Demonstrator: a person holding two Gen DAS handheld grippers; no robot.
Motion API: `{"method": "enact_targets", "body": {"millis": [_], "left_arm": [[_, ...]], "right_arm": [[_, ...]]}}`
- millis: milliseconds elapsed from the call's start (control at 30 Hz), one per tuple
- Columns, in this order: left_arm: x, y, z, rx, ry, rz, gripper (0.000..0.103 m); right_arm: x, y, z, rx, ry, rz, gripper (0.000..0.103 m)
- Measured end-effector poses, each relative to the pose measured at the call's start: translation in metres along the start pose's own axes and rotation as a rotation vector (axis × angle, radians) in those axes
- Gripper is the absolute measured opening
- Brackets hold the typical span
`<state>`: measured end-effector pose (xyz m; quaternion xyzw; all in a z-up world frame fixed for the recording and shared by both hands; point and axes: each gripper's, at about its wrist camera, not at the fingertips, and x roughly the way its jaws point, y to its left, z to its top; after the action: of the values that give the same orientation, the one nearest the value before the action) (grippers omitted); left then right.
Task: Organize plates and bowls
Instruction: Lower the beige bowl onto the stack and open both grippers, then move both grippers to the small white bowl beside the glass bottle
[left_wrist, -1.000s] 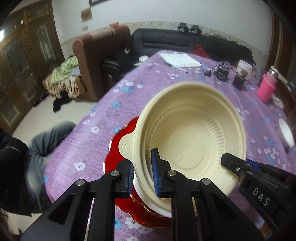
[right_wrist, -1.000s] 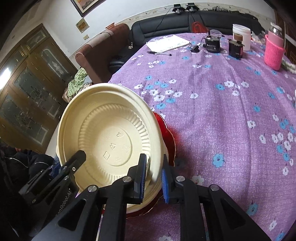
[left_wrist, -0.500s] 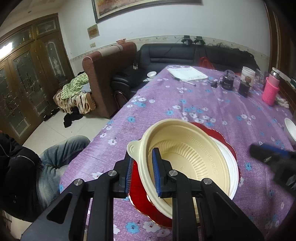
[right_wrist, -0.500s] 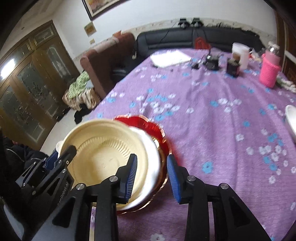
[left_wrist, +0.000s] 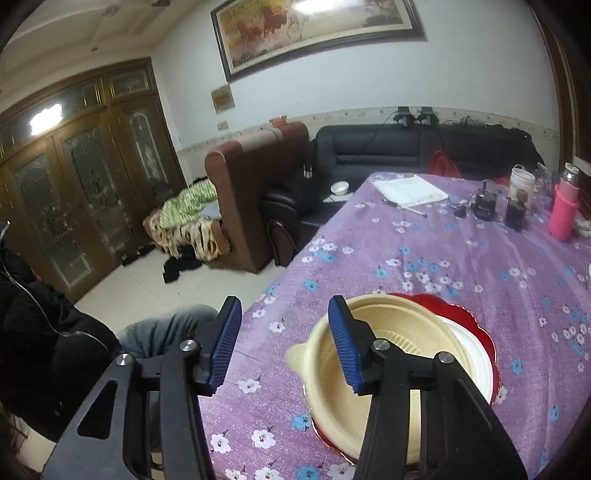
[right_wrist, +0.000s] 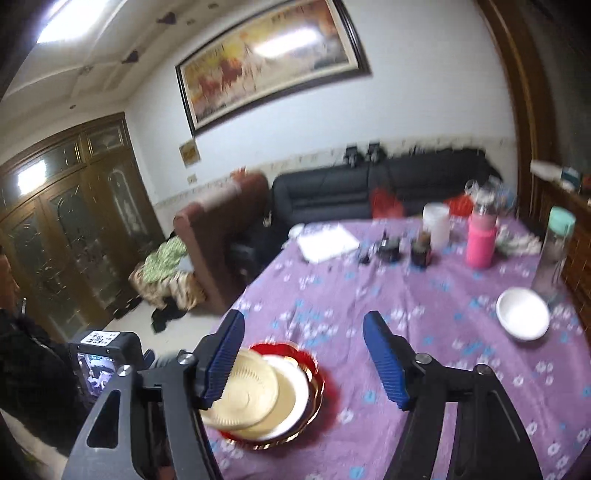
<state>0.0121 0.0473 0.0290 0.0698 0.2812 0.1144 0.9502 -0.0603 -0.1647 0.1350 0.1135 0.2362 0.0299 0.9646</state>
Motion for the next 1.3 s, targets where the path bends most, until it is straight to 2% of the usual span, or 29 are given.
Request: {"method": "enact_targets", "body": {"millis": [67,133,300,367,467,567,667,733,833,933,1000,1033,1067,1100,1200,1300], "left_arm": [[0.0,0.008,0.001,-0.021,0.005,0.002,0.048],[-0.002,0.014,0.003,-0.035,-0.005,0.016,0.048],[-0.01,0.027,0.008,-0.075,-0.032,0.027,0.048],[-0.007,0.021,0.01,-0.045,-0.036,0.035,0.051],[0.015,0.007,0.005,-0.008,0.025,0.012,0.052],[0.04,-0.003,-0.011,0.025,0.098,0.044,0.052],[0.061,-0.007,-0.03,0.028,0.187,0.018,0.052],[0.063,-0.005,-0.032,0.008,0.212,-0.008,0.052],[0.049,-0.001,-0.022,-0.005,0.169,-0.002,0.052],[0.018,0.005,-0.004,-0.032,0.073,0.005,0.052],[-0.004,0.002,0.01,-0.043,0.027,-0.054,0.052],[-0.014,-0.003,0.016,-0.04,0.017,-0.103,0.052],[-0.026,-0.016,0.022,-0.021,0.021,-0.19,0.053],[-0.031,-0.027,0.026,-0.006,0.038,-0.255,0.057],[-0.046,-0.081,0.035,0.056,0.127,-0.496,0.058],[-0.05,-0.149,0.039,0.135,0.23,-0.642,0.058]], "right_arm": [[0.008,-0.004,-0.004,0.019,0.014,0.012,0.069],[0.015,-0.016,-0.004,0.065,0.046,0.06,0.068],[0.009,-0.038,-0.002,0.091,-0.002,0.007,0.068],[0.013,-0.044,-0.006,0.089,0.003,-0.002,0.068],[0.024,-0.051,-0.013,0.106,0.043,0.006,0.068],[0.035,-0.058,-0.022,0.118,0.079,0.001,0.068],[0.04,-0.068,-0.028,0.142,0.101,0.006,0.068],[0.042,-0.077,-0.029,0.162,0.105,0.002,0.068],[0.041,-0.085,-0.03,0.173,0.097,-0.005,0.068],[0.039,-0.097,-0.029,0.185,0.09,-0.019,0.068],[0.039,-0.113,-0.029,0.206,0.09,-0.025,0.068],[0.038,-0.122,-0.03,0.215,0.091,-0.035,0.068],[0.036,-0.134,-0.03,0.225,0.087,-0.055,0.068],[0.034,-0.146,-0.031,0.236,0.084,-0.078,0.068],[0.022,-0.197,-0.033,0.297,0.075,-0.155,0.068],[0.005,-0.257,-0.038,0.376,0.068,-0.221,0.068]]}}
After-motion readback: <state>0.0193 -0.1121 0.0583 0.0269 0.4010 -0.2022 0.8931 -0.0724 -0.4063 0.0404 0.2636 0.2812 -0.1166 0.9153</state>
